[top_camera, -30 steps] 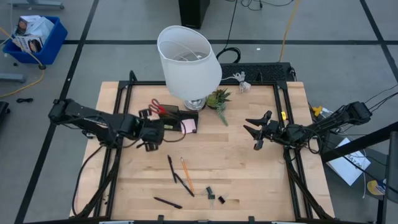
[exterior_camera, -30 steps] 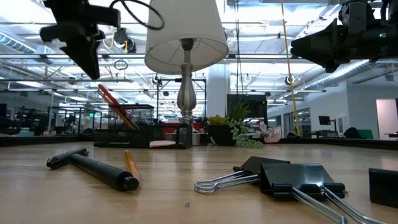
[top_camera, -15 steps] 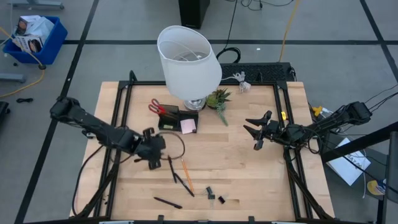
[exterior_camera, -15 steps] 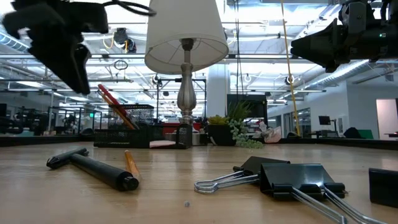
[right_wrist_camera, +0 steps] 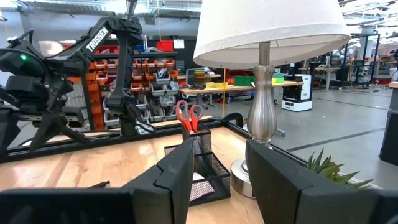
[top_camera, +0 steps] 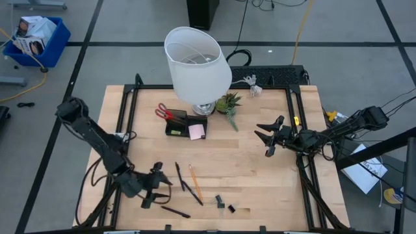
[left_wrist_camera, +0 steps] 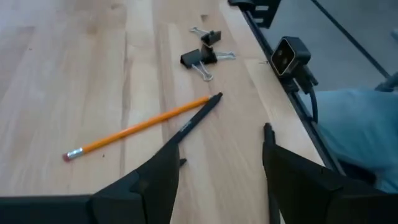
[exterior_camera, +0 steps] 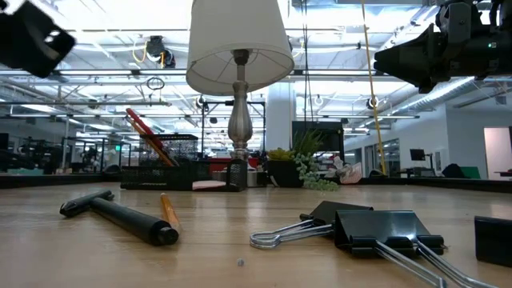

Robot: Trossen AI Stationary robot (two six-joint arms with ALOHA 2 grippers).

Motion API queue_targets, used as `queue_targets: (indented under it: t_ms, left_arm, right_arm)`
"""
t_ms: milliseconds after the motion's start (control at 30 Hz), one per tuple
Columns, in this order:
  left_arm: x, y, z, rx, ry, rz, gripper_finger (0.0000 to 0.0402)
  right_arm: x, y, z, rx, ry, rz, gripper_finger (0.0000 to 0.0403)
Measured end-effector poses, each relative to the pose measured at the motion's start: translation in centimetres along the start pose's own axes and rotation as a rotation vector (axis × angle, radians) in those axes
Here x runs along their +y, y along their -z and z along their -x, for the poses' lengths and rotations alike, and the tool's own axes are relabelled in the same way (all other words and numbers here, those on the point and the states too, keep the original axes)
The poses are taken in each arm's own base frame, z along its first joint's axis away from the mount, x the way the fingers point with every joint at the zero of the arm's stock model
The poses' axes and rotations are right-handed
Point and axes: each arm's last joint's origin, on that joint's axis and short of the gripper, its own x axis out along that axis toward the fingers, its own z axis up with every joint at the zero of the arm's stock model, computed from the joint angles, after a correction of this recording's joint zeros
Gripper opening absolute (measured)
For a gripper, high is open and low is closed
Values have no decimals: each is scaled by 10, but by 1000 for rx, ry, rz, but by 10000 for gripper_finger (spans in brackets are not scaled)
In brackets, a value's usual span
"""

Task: Pick and place office supplies into organizer
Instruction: Put the black pen into the black desk organizer

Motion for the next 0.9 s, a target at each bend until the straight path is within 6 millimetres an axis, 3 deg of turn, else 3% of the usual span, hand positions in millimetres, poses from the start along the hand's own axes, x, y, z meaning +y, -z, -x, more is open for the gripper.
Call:
queue_targets:
  t_ms: [233,500,800,900]
  left_arm:
    - [-9,8,3,-47,-41,-17,234]
    - [-15,16,-25,24,-112,-33,234]
    - [-58,14,-52,50,-102,-174,234]
    - [-71,5,-57,22,-86,-162,234]
  right_arm:
    - [0,0,0,0,0,0,141]
    - [0,0,0,0,0,0,141]
    - [0,0,0,0,0,0,141]
    - [0,0,0,0,0,0,141]
